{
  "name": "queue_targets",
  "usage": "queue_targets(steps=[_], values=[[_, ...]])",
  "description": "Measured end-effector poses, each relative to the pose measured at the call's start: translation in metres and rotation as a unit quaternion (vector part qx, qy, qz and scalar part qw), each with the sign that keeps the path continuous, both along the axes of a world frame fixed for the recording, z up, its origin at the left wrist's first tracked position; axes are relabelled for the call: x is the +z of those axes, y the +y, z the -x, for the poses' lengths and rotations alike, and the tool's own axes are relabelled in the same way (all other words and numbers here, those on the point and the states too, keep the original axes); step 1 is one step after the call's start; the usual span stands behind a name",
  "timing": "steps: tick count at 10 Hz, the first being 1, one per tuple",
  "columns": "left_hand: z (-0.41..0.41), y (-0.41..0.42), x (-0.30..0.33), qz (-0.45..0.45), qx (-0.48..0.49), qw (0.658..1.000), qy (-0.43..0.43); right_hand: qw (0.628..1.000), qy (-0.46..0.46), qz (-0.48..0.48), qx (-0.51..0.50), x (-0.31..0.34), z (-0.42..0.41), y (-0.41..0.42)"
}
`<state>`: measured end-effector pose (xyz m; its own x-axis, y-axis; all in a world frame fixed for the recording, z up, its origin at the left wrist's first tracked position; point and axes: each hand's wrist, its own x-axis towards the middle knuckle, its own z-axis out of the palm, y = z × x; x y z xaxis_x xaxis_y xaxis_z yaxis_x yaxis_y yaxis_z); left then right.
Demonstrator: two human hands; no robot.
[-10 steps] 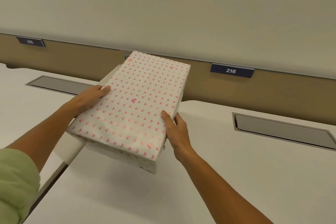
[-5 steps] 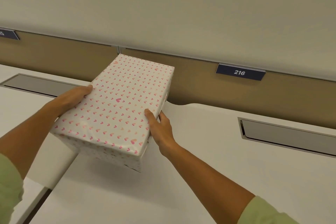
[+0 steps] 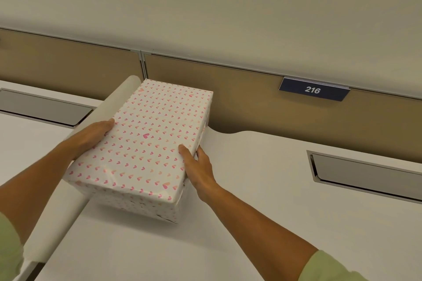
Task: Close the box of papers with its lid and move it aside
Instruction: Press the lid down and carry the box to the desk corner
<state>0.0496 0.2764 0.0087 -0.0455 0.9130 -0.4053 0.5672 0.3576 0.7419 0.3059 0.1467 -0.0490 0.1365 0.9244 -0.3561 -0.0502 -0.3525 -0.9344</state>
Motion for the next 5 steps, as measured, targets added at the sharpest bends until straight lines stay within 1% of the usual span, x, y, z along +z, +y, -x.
queue_targets(steps=[2, 3, 4, 5], values=[[0.000, 0.009, -0.022, 0.009, -0.006, 1.000, 0.022, 1.000, -0.006, 0.019, 0.007, -0.015, -0.002, 0.004], [0.005, 0.005, -0.025, 0.003, -0.026, 0.998, 0.066, 1.000, -0.012, 0.021, 0.010, -0.018, -0.002, 0.006], [0.006, 0.004, -0.026, -0.025, -0.040, 0.994, 0.099, 1.000, -0.013, 0.021, 0.014, -0.017, -0.003, 0.007], [0.003, 0.002, -0.026, -0.083, -0.051, 0.988, 0.119, 1.000, -0.014, 0.020, 0.014, -0.016, -0.004, 0.006]])
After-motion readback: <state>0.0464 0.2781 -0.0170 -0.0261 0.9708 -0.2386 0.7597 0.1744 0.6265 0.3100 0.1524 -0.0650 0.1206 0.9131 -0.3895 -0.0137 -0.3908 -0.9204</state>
